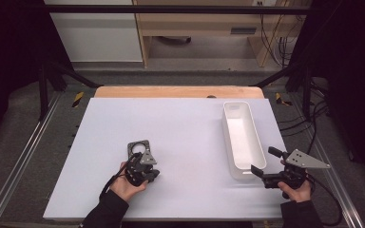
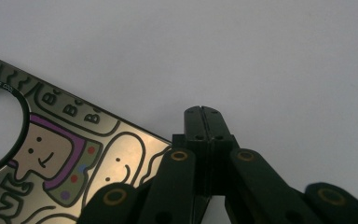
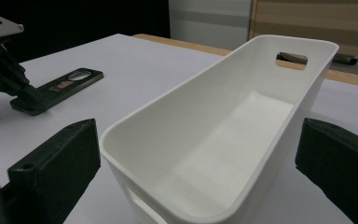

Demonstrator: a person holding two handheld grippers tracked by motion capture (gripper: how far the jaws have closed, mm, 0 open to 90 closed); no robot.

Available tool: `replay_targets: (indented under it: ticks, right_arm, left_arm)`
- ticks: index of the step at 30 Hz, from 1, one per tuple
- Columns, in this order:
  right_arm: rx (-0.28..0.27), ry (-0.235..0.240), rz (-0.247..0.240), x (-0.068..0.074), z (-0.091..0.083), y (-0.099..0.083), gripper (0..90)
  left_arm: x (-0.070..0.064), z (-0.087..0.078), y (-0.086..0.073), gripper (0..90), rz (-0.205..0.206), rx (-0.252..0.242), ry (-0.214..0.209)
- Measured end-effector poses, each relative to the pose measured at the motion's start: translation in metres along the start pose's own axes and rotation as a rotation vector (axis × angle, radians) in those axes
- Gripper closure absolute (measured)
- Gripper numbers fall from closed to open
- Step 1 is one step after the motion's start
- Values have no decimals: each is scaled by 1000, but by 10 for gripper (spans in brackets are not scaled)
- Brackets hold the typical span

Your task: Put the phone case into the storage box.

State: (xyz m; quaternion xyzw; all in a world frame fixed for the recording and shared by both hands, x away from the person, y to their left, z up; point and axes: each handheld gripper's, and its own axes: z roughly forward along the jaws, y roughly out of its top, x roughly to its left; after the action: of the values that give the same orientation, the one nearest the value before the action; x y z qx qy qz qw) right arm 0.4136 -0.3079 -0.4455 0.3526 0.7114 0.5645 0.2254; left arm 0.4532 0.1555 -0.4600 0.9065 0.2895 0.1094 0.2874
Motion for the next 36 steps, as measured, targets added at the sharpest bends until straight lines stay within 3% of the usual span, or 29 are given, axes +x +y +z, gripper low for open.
replay_targets:
  ticks: [36]
  right_arm:
    - [-1, -3, 0, -1, -1, 0, 4]
  left_arm:
    - [6, -20, -20, 895, 20, 76, 44]
